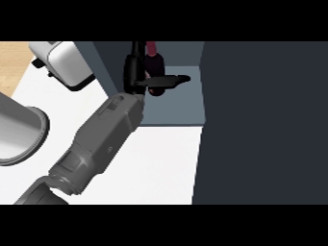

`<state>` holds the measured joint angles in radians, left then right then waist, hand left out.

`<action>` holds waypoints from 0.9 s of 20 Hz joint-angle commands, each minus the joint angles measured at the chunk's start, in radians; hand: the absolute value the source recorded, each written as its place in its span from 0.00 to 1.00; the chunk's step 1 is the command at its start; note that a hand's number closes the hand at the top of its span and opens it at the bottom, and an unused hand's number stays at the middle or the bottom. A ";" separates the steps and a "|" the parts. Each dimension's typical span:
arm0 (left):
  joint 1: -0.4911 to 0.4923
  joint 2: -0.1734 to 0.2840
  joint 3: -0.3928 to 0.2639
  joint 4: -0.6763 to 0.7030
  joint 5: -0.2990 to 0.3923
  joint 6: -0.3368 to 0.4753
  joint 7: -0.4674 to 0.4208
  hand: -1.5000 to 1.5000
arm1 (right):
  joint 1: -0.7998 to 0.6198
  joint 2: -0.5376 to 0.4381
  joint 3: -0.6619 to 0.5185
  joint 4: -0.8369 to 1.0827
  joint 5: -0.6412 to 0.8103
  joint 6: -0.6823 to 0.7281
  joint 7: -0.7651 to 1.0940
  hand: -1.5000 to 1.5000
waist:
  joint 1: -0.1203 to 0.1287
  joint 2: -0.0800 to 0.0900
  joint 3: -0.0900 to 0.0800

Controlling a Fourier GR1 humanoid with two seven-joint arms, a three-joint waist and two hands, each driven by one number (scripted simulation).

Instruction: Pick up the wine, place it into the cabinet and close the cabinet

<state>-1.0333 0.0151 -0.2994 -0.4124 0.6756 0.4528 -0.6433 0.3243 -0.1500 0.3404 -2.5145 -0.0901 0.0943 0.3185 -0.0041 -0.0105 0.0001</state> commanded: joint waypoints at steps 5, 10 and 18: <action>0.183 0.052 -0.066 -0.299 -0.036 0.011 0.069 0.00 | 0.086 -0.029 -0.021 -0.197 -0.056 -0.003 0.048 0.00 | 0.022 -0.010 0.001; 0.330 0.026 -0.141 -0.517 -0.059 0.061 0.122 0.00 | 0.031 -0.037 -0.061 -0.190 -0.073 -0.020 0.093 0.00 | 0.028 -0.005 0.000; 0.605 0.066 -0.246 -0.876 -0.097 0.121 0.171 0.00 | 0.023 -0.034 -0.027 -0.202 -0.057 -0.042 0.103 0.00 | 0.016 0.000 0.000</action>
<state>-0.5479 0.0705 -0.4946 -1.1294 0.6003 0.5412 -0.4920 0.3088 -0.1546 0.3505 -2.5131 -0.0802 0.0578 0.3279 0.0164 -0.0145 -0.0002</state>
